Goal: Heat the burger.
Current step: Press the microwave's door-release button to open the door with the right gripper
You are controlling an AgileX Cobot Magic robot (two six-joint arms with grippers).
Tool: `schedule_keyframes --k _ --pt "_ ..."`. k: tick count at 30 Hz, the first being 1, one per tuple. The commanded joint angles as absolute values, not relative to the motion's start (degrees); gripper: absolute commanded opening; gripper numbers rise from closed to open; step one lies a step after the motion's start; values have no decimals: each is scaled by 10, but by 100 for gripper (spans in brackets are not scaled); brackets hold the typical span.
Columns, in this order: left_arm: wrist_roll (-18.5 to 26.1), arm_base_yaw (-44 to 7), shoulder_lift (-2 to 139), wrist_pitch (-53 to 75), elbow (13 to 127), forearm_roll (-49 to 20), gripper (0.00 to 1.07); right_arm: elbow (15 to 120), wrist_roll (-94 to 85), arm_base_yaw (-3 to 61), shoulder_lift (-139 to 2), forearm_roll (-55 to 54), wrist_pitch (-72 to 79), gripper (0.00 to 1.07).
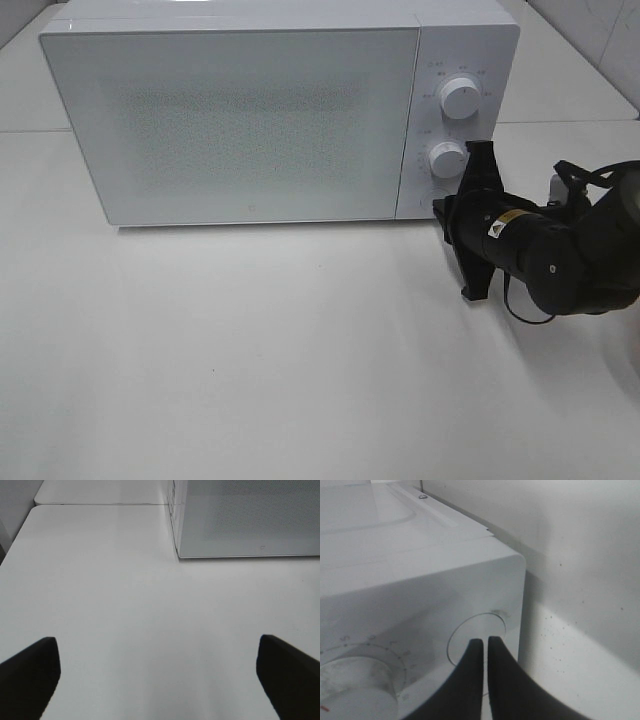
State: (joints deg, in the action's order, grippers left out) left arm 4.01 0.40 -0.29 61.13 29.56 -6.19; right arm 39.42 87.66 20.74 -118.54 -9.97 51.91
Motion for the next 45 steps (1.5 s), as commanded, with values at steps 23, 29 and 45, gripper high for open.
schedule_keyframes --k 23,29,45 --pt "37 6 -5 612 296 -64 100 434 818 205 -1217 -147 611 0" --pt "37 6 -5 612 296 -64 100 447 816 205 -1217 -155 643 0" --pt "37 6 -5 612 296 -64 100 512 759 194 -1217 -218 737 0"
